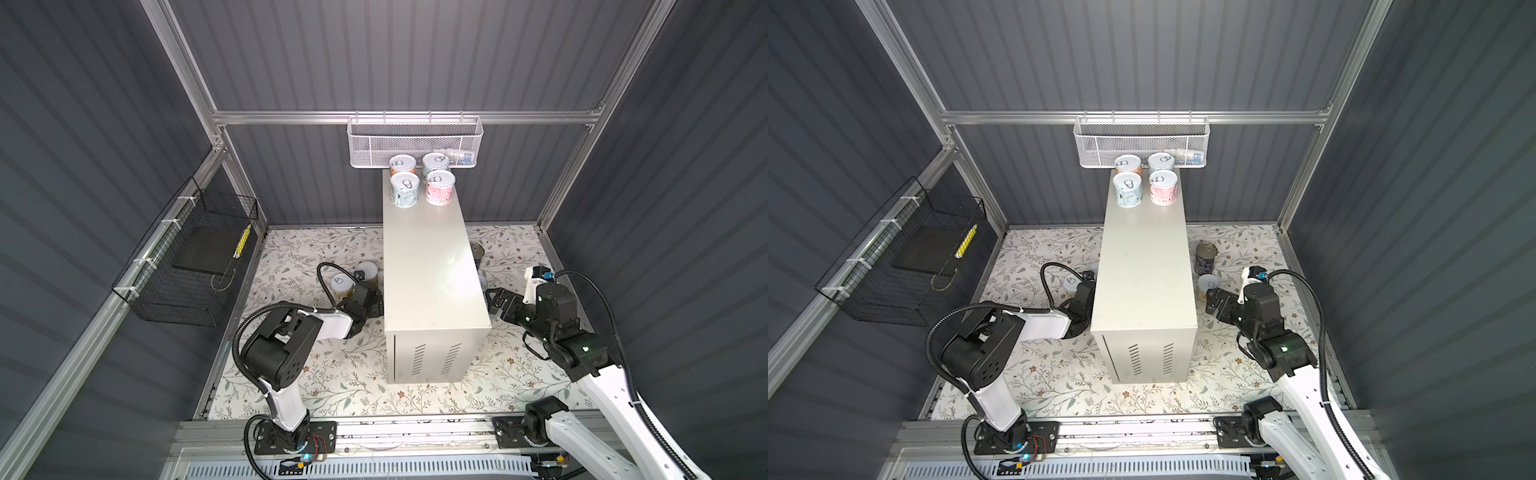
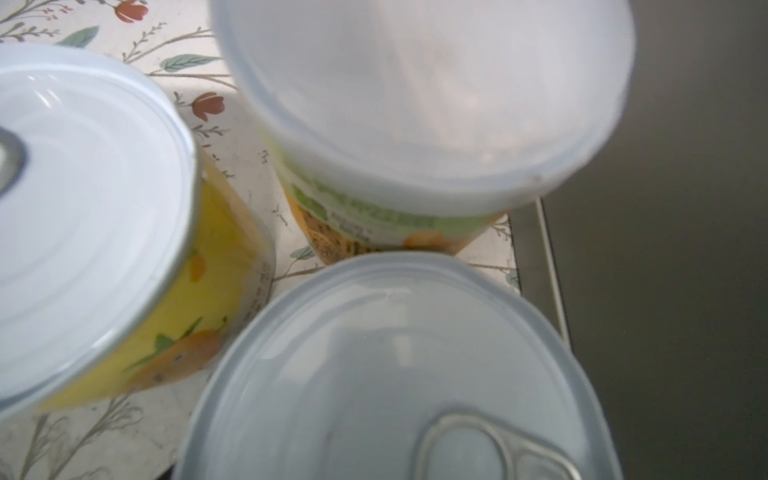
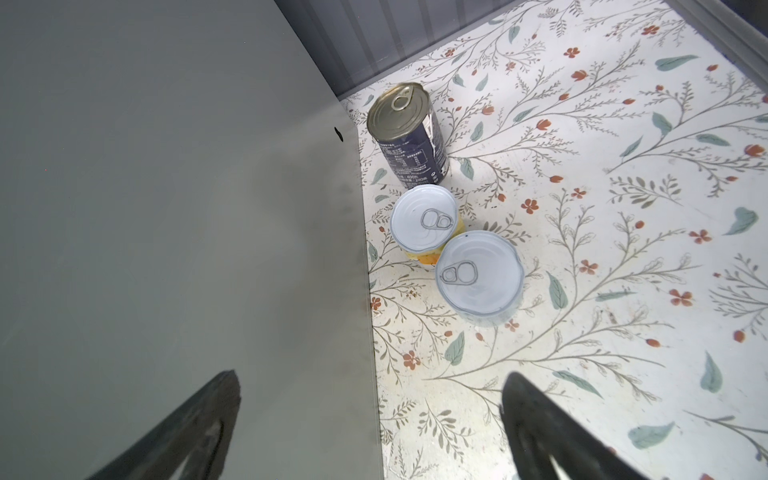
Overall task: Place and organize the canned foods onto the counter
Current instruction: 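Lower the left gripper and close it on a white-lidded yellow-labelled can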
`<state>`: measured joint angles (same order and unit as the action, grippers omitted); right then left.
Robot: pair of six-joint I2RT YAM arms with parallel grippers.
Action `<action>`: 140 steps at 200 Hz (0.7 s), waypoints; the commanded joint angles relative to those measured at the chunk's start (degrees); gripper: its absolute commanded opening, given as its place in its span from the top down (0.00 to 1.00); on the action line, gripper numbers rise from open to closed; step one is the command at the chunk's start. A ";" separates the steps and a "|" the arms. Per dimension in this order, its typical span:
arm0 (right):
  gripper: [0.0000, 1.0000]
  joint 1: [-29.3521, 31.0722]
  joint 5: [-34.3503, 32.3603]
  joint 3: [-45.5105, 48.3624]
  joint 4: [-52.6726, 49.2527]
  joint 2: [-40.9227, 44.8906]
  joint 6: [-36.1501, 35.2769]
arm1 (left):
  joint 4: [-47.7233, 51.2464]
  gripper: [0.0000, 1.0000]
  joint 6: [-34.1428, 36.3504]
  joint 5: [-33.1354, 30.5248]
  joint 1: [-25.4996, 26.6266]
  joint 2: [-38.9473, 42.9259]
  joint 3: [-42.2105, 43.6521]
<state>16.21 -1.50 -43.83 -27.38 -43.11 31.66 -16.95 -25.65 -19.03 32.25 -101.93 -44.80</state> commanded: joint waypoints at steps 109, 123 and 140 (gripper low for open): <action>0.01 -0.12 -2.62 6.46 6.59 -3.28 0.36 | -0.19 0.49 -0.36 -1.47 0.71 -0.60 1.51; 0.01 -0.12 -3.74 7.04 6.98 -4.65 0.09 | 0.46 0.52 -0.74 -1.08 0.71 -1.25 0.90; 0.01 -0.12 -5.60 7.34 6.33 -5.98 0.34 | 1.32 0.63 -0.79 -0.32 0.65 -2.00 0.30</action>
<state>16.21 -3.40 -37.45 -22.17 -47.64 31.94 -18.02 -25.76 -20.43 32.60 -101.93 -44.36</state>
